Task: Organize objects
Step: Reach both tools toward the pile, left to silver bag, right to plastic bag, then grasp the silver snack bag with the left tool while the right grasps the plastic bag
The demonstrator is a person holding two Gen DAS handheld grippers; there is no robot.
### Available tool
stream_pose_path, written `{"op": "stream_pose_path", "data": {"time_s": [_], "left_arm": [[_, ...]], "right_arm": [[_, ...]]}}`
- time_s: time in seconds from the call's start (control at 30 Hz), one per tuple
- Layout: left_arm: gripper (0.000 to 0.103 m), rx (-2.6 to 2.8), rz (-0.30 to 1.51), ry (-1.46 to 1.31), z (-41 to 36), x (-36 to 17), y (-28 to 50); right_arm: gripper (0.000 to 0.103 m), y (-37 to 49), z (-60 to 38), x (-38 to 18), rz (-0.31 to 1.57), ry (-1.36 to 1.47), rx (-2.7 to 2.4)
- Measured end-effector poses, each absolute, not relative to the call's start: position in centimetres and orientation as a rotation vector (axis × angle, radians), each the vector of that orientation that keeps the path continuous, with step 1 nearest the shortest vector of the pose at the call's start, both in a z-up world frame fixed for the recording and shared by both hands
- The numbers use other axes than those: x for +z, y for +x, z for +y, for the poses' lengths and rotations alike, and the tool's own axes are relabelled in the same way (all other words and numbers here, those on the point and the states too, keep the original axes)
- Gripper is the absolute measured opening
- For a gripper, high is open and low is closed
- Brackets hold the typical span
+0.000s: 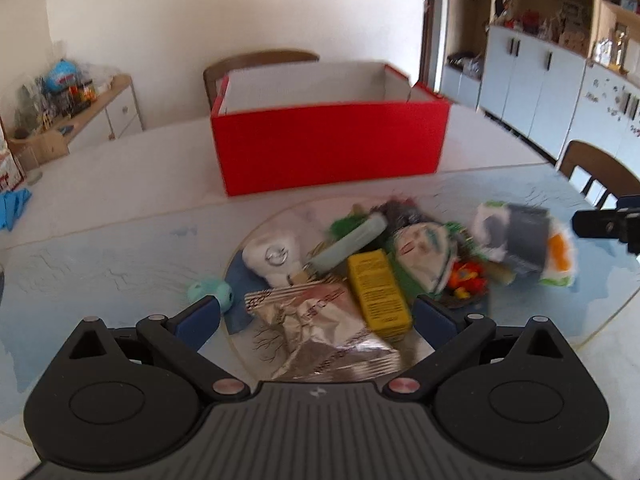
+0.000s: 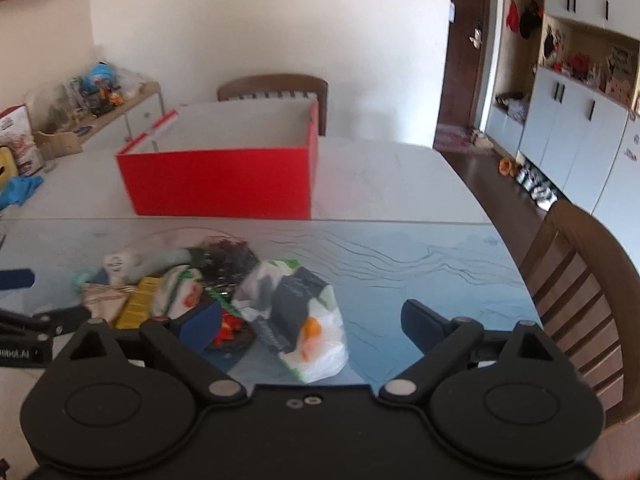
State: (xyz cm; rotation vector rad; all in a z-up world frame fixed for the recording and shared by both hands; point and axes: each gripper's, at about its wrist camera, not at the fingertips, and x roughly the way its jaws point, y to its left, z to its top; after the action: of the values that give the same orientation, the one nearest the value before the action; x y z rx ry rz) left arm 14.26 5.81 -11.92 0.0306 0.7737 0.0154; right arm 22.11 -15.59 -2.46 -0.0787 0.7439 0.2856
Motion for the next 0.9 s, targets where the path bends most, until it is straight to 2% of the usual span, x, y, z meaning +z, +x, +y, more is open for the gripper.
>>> {"op": "stream_pose_path", "data": {"time_s": [0.23,0.5,0.63,0.9], "left_arm": [[0.100,-0.010,0.822,0.029,6.9,-14.2,16.1],[0.098,-0.047,0.869,-0.036,7.7,-15.3,16.9],[0.096,-0.070,0.880,-0.058,7.8,-15.3,17.1],[0.074,-0.091,0.901,-0.107,8.1,-14.9,17.3]], "right_arm": [[0.081,25.2,-15.3,-4.6,0.812,-0.075,0.286],[0.075,26.7,-14.3,-6.2,0.862,-0.090,0.310],[0.066,27.0,-13.7,-6.6,0.881,-0.097,0.327],[0.048,26.7,-13.3,-6.6,0.886,-0.109,0.341]]}}
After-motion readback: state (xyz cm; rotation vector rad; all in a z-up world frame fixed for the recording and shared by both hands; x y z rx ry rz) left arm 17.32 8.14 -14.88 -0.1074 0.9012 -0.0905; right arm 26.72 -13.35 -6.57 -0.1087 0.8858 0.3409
